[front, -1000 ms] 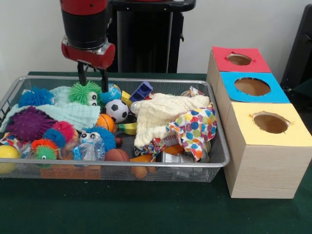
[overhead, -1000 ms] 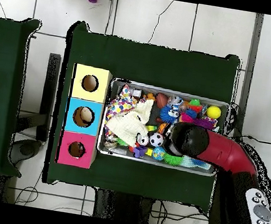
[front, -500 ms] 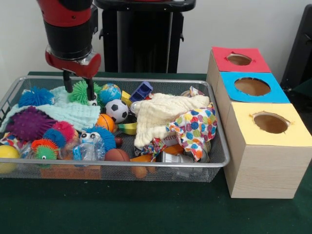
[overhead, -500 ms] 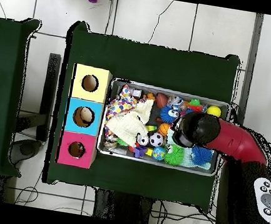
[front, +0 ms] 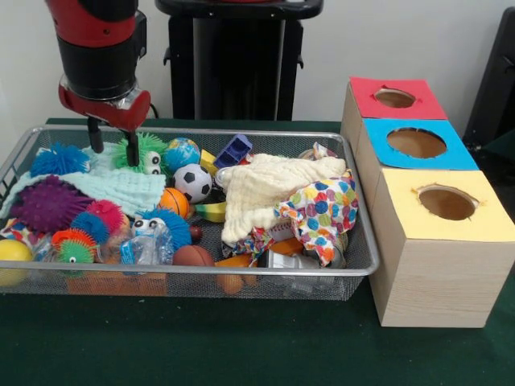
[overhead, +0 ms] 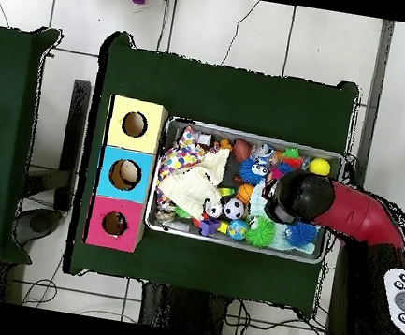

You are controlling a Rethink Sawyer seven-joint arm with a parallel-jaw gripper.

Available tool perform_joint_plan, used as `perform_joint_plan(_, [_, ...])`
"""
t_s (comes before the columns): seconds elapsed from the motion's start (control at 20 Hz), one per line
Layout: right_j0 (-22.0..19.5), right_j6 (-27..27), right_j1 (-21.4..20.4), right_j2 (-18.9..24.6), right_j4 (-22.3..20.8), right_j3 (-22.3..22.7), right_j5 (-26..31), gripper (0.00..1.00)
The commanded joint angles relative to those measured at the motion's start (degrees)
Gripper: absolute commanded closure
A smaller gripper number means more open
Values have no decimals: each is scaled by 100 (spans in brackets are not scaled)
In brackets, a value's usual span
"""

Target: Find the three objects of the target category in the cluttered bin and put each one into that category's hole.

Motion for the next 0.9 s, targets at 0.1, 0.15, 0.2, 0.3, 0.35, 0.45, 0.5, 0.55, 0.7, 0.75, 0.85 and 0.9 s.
perform_joint_plan(0.1, [-133,-273,897,63,-604,-260,-584,0])
perform_joint_plan(0.15, [-148,-233,975,52,-641,-251,-706,0])
perform_joint_plan(0.2, [-171,-197,1071,45,-692,-257,-862,0])
perform_joint_plan(0.3, [-223,-154,1244,47,-774,-304,-1102,0])
perform_joint_plan(0.35, [-242,-150,1314,46,-802,-331,-1165,0])
perform_joint_plan(0.45, [-270,-163,1335,42,-855,-316,-1248,0])
perform_joint_plan(0.5, [-269,-158,1334,27,-862,-307,-1248,0])
perform_joint_plan(0.55, [-268,-153,1334,11,-870,-298,-1249,0])
perform_joint_plan(0.7, [-276,-199,1380,-8,-937,-335,-1346,0])
perform_joint_plan(0.75, [-264,-241,1381,-16,-979,-347,-1371,0])
perform_joint_plan(0.85, [-202,-206,1348,-86,-1072,-327,-1553,100])
perform_joint_plan(0.9, [-192,-178,1338,-92,-1060,-320,-1569,100])
